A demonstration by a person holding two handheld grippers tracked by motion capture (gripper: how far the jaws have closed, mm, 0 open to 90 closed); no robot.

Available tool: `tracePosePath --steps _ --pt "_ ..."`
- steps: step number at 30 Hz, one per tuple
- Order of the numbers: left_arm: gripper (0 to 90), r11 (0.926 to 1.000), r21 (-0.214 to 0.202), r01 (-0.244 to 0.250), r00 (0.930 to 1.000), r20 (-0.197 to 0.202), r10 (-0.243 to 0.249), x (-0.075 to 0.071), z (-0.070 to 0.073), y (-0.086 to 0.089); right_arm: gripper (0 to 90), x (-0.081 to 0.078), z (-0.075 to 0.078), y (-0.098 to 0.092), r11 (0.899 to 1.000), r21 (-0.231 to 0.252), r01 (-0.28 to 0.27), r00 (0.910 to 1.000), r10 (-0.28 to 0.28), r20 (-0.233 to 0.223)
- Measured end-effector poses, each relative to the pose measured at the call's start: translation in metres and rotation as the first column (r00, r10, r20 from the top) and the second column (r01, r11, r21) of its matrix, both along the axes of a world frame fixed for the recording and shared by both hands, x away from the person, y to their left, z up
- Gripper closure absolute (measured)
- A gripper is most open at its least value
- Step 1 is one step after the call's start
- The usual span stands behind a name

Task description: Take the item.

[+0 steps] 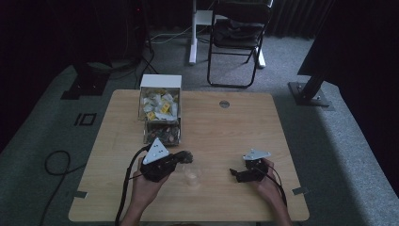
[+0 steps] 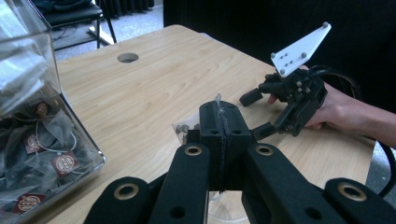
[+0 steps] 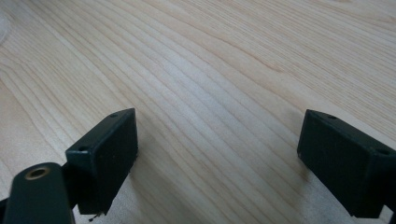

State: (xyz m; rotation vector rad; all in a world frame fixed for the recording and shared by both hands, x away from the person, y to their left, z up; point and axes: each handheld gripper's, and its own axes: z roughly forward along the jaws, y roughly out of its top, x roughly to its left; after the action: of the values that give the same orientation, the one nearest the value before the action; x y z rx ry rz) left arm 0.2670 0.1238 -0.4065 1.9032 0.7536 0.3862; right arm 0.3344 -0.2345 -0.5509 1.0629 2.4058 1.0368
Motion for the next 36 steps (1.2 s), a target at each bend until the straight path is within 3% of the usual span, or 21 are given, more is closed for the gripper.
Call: tracePosePath --steps 36 --pt "90.0 0.9989 0.011 0.045 0.9972 -0.061 -0.045 -0.004 -0.025 -0.019 12.1 0.0 0.0 0.0 1.0 0.0 0.0 1.0 0.0 0.0"
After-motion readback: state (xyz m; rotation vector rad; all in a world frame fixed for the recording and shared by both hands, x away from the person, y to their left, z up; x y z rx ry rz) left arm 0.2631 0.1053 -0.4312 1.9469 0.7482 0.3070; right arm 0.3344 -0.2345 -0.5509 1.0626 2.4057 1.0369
